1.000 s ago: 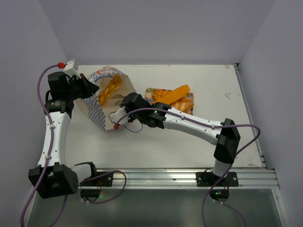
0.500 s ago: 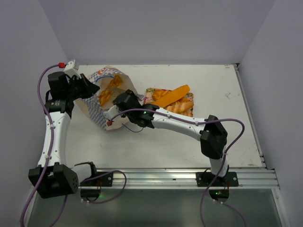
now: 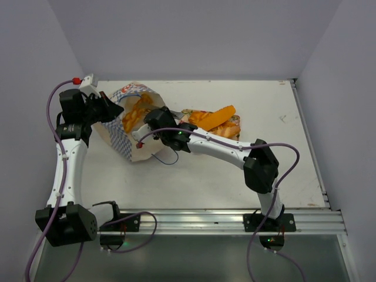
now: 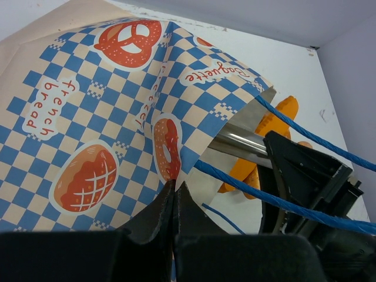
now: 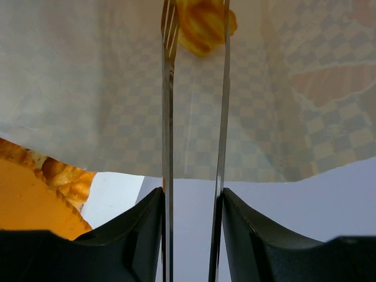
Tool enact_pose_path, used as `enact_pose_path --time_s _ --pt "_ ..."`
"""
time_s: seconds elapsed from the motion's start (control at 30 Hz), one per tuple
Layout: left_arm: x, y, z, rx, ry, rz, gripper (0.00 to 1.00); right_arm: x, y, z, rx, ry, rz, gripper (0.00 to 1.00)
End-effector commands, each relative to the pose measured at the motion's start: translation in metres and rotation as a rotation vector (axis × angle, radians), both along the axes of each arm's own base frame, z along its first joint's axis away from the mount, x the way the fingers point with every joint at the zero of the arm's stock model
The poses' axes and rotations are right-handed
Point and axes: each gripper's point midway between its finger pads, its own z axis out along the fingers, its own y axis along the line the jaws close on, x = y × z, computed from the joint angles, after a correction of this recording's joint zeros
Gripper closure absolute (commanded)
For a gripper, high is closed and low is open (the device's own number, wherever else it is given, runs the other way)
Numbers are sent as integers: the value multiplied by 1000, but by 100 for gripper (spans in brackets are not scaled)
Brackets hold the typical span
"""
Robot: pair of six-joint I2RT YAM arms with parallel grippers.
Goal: Take the fake bread out of the paper bag
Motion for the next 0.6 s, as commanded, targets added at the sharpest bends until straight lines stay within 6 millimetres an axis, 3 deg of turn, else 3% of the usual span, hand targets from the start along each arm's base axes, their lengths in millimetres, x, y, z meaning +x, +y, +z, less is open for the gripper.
enact_pose_path --time_s 0.0,0.57 --pt "2 -2 23 8 -61 -27 100 8 -5 16 9 -15 -26 53" --pt "3 -2 22 8 -58 -32 100 -9 -10 27 43 88 11 53"
